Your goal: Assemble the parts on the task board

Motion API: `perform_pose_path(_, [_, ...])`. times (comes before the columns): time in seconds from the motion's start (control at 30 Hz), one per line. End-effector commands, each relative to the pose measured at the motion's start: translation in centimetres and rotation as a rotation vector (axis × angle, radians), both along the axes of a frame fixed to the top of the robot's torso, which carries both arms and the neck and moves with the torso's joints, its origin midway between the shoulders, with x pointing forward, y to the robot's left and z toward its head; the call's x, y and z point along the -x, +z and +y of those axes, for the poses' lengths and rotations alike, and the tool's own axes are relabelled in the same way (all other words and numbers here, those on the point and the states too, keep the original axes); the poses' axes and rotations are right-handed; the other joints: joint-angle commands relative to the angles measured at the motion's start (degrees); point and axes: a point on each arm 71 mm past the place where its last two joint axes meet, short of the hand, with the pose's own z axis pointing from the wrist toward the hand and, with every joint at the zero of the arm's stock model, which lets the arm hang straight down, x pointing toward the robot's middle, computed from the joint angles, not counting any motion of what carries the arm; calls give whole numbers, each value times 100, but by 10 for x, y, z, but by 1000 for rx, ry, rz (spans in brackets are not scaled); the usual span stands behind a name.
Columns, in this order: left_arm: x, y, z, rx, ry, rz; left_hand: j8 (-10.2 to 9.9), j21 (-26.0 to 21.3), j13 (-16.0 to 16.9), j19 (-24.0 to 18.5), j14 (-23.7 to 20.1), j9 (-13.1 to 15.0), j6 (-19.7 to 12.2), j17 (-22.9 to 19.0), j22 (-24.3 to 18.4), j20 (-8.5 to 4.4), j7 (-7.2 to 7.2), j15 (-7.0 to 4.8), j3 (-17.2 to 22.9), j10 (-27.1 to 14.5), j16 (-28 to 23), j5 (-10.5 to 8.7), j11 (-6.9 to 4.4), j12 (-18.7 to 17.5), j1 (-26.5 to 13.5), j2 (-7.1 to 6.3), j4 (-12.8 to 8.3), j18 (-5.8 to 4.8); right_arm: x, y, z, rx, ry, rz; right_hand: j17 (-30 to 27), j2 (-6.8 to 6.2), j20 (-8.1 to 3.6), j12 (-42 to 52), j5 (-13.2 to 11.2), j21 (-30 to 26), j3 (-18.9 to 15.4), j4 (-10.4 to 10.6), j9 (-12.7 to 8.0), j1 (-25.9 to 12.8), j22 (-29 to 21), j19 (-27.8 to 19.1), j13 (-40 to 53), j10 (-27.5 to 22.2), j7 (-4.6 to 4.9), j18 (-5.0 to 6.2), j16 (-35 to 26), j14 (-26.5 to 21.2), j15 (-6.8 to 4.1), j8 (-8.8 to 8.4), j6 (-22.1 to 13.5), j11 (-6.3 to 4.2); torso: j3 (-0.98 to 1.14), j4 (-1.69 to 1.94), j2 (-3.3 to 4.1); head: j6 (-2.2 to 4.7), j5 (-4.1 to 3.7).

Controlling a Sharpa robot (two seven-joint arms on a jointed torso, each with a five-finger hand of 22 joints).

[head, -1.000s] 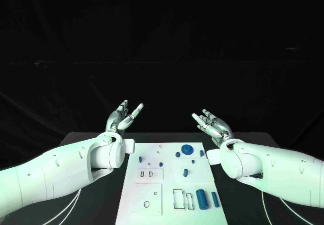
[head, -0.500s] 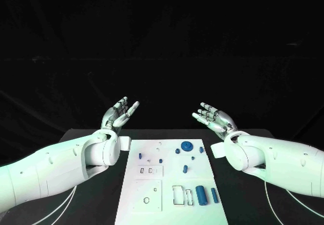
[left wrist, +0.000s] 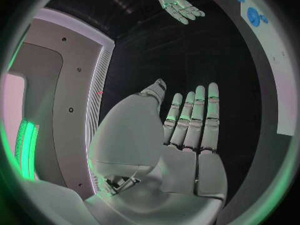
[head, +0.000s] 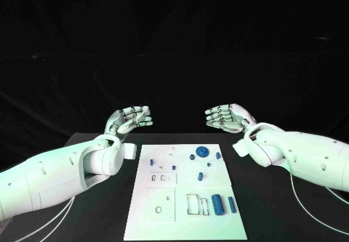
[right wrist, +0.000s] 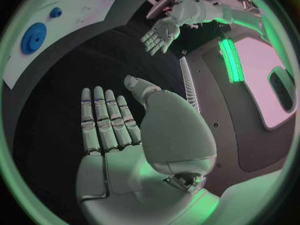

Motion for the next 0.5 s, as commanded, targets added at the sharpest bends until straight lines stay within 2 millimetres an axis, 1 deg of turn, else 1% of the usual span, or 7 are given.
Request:
perform_pose_path(0.03, [6,7,-9,-13,-126,-14,54,81,10,237,281,18,173,87,-9,-97,224,-93,102,309,87,29,-78,-12,82,-24,-23,83,3,-4,13,313,130,-31,395,-379,-480,-49,52,1004,528,-408,119,-244,459,1310,40,1443,-95,166,570,1736,-549,203,1031,-416,4,11,134,-17,-32])
perform_pose_path(0.13, [12,13,-9,-13,-154,-15,42,168,3,452,533,6,267,192,0,-193,182,-174,194,544,165,27,-137,-73,95,-78,-16,77,4,-2,19,435,150,-69,686,-410,-660,-174,76,1539,415,-483,115,-293,785,1525,33,1625,-141,153,830,2214,-695,123,1082,-499,0,31,239,-9,-67])
perform_pose_path(0.17, [14,15,-10,-12,-161,-17,42,189,3,491,582,4,284,212,6,-210,175,-189,209,578,188,27,-146,-82,97,-86,-15,77,4,-1,21,473,155,-82,954,-469,-770,-252,96,1899,342,-497,120,-363,992,1787,39,1653,-182,158,1133,2612,-792,96,1133,-543,0,37,270,-11,-74])
perform_pose_path(0.2, [16,17,-10,-12,-166,-18,31,224,-2,551,651,-2,302,249,15,-238,168,-211,232,618,220,24,-159,-118,104,-122,-21,75,5,0,22,503,158,-89,1141,-492,-815,-294,136,2084,332,-502,125,-401,1104,1895,44,1652,-199,157,1341,2795,-831,76,1162,-559,-2,43,300,-7,-80])
perform_pose_path(0.33, [22,25,-11,-7,-187,-24,21,236,-4,570,663,-7,307,267,16,-248,165,-215,238,633,224,23,-162,-148,97,-155,-21,70,5,1,29,628,165,-117,1861,-636,-860,-298,184,2555,292,-462,145,-614,1415,2101,66,1469,-204,150,2184,3029,-856,-19,1189,-569,-11,73,428,23,-122])
perform_pose_path(0.43, [26,30,-12,-2,-202,-29,14,236,-6,571,658,-11,306,274,14,-249,166,-213,236,637,220,23,-160,-165,84,-175,-16,66,6,2,35,700,166,-135,2308,-662,-865,-256,227,2843,249,-429,181,-669,1616,2216,95,1391,-225,152,2806,3099,-855,-47,1228,-572,-19,91,487,35,-139])
perform_pose_path(0.5, [27,33,-13,1,-209,-32,14,236,-6,571,658,-11,306,274,14,-249,166,-213,236,637,220,23,-160,-165,84,-175,-16,66,6,2,38,732,167,-142,3346,-667,-866,-227,247,3594,247,-409,222,-683,2561,2542,121,1349,-228,31,3864,3156,-858,-62,1265,-571,-22,108,541,54,-148])
